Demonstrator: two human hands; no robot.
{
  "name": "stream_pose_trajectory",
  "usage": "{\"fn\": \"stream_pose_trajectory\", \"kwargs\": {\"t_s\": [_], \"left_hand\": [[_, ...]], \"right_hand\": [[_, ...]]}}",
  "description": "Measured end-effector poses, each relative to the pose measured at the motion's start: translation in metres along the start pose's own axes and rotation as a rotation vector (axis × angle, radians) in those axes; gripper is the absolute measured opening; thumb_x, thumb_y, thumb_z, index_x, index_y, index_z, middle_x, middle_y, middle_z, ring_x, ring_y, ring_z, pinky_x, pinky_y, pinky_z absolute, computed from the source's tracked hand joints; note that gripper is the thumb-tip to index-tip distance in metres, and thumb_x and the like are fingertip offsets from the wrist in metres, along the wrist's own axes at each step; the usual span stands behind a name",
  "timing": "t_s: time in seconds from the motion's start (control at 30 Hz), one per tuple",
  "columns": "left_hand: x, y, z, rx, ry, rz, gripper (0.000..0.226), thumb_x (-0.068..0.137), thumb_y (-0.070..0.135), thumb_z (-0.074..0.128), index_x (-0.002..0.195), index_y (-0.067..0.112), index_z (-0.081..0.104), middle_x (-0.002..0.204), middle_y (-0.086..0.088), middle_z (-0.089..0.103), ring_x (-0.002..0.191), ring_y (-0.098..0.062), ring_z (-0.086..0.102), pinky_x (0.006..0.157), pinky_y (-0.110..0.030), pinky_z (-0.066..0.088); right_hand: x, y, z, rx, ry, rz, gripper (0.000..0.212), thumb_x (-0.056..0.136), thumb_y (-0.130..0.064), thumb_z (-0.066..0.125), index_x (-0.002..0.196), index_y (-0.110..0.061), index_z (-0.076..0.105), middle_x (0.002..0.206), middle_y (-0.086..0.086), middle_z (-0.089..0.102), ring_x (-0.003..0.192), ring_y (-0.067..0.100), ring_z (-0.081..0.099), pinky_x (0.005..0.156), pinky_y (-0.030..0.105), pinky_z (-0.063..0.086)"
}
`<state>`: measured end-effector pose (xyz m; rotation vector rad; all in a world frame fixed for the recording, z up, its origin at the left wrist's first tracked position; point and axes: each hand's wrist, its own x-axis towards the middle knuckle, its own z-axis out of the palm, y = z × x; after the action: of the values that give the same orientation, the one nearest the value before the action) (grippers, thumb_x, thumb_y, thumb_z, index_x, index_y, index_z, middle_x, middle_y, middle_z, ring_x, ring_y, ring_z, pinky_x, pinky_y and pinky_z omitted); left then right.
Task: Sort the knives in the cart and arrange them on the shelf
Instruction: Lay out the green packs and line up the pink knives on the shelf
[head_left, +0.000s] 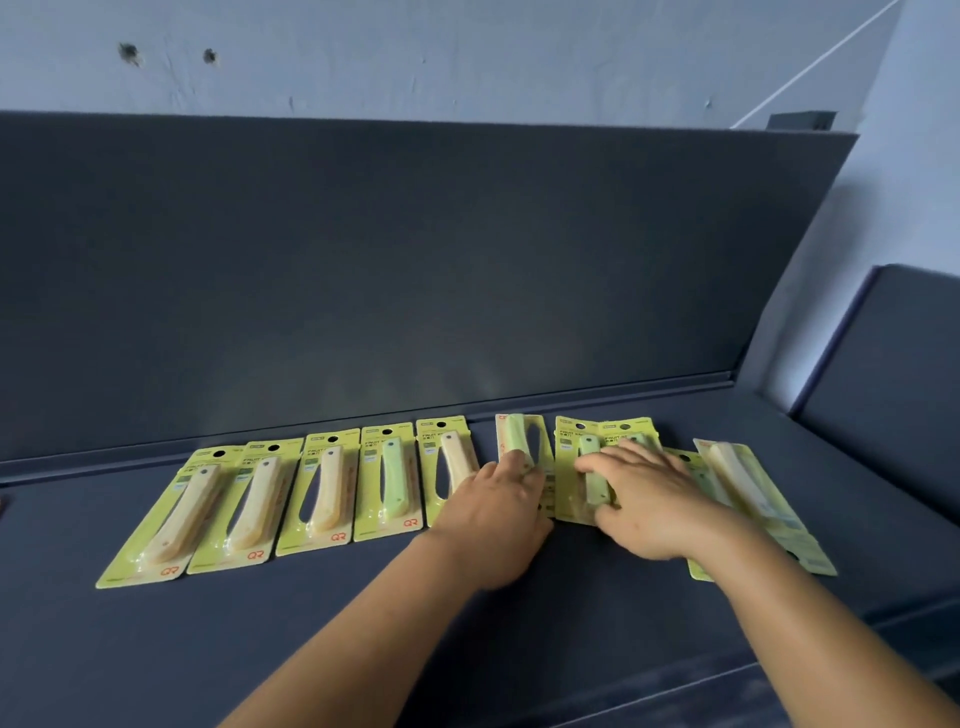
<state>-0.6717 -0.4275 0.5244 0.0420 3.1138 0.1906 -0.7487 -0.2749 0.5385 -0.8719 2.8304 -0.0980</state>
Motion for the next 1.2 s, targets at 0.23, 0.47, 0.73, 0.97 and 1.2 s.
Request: {"fn": "stream_pose_trajectory", "kwargs": {"t_s": [0.23,0.47,0.73,0.97,1.2], "left_hand": [[0.011,-0.001,-0.001,0.017,0.02,-0.058,0.047,0.096,0.042,0.044,0.135,0.015,0.043,0.136,-0.01,0.044,0.123,-0.027,0.045,0.101,-0.037,0.039],[0.019,0.006,0.006,-0.018,0.057,-0.075,0.065,0.098,0.048,0.035,0.152,0.025,0.007,0.156,-0.019,0.011,0.143,-0.035,0.018,0.117,-0.041,0.019],[0.038,0.023,0.005,-0.157,-0.015,-0.267,0.052,0.092,0.044,0.052,0.13,0.009,0.045,0.144,-0.022,0.031,0.131,-0.035,0.038,0.104,-0.039,0.038],[0.036,0.045,0.005,-0.07,0.075,-0.407,0.033,0.095,0.012,0.046,0.127,0.008,0.046,0.138,-0.014,0.038,0.119,-0.029,0.051,0.084,-0.034,0.046],[0.029,0.053,-0.001,0.158,0.184,-0.481,0.042,0.087,-0.005,0.049,0.127,0.004,0.04,0.13,-0.012,0.046,0.108,-0.03,0.06,0.076,-0.033,0.048]], "right_hand": [[0.003,-0.008,-0.009,-0.026,0.045,0.103,0.064,0.082,0.001,0.042,0.136,-0.033,0.037,0.142,-0.005,0.041,0.137,0.017,0.027,0.117,0.036,0.017],[0.011,-0.013,0.0,0.016,0.156,0.064,0.056,0.095,-0.012,0.034,0.148,-0.031,0.029,0.158,-0.011,0.017,0.144,0.015,0.016,0.118,0.033,0.008],[0.036,0.001,-0.002,0.063,0.12,-0.012,0.048,0.093,-0.011,0.038,0.138,-0.027,0.044,0.145,-0.005,0.044,0.132,0.02,0.04,0.11,0.033,0.032],[0.055,0.005,-0.006,0.101,0.04,-0.115,0.054,0.097,-0.012,0.042,0.148,-0.023,0.029,0.149,0.002,0.039,0.132,0.025,0.042,0.104,0.034,0.037],[0.072,0.01,-0.009,0.292,0.032,-0.171,0.072,0.091,-0.01,0.05,0.151,-0.032,0.017,0.151,0.003,0.035,0.13,0.027,0.044,0.099,0.031,0.038]]}}
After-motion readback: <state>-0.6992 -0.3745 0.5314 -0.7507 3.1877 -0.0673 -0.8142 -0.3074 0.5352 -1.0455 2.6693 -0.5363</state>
